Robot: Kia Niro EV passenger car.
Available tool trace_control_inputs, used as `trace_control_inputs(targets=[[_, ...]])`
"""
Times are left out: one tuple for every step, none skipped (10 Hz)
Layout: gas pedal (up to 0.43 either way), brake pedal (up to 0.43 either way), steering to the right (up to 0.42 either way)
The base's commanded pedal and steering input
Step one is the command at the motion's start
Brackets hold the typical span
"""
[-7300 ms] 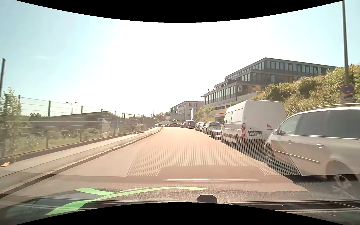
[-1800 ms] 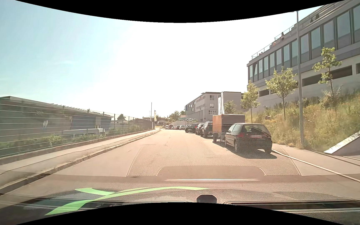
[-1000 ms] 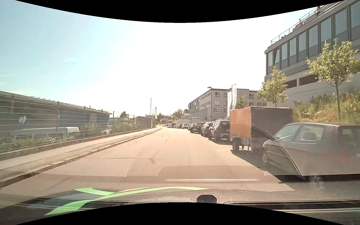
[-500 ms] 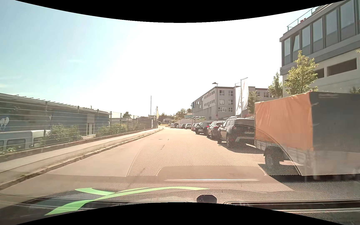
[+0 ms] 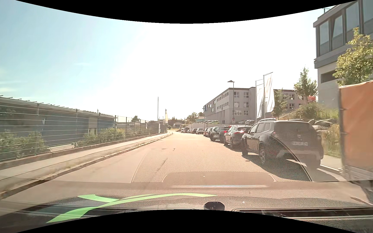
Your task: Follow the waypoints while adhering to traffic rules and regulations
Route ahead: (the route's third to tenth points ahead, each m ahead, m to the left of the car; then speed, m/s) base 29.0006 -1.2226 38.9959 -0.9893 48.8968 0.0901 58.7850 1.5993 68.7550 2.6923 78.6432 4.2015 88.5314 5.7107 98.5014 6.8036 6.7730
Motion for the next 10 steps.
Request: trace_control_inputs(targets=[[0.169,0.000,-0.024],[0.169,0.000,-0.023],[0.169,0.000,-0.021],[0.169,0.000,-0.021],[0.169,0.000,-0.021],[0.177,0.000,-0.020],[0.177,0.000,-0.018],[0.177,0.000,-0.016],[0.189,0.000,-0.015],[0.209,0.000,-0.013]])
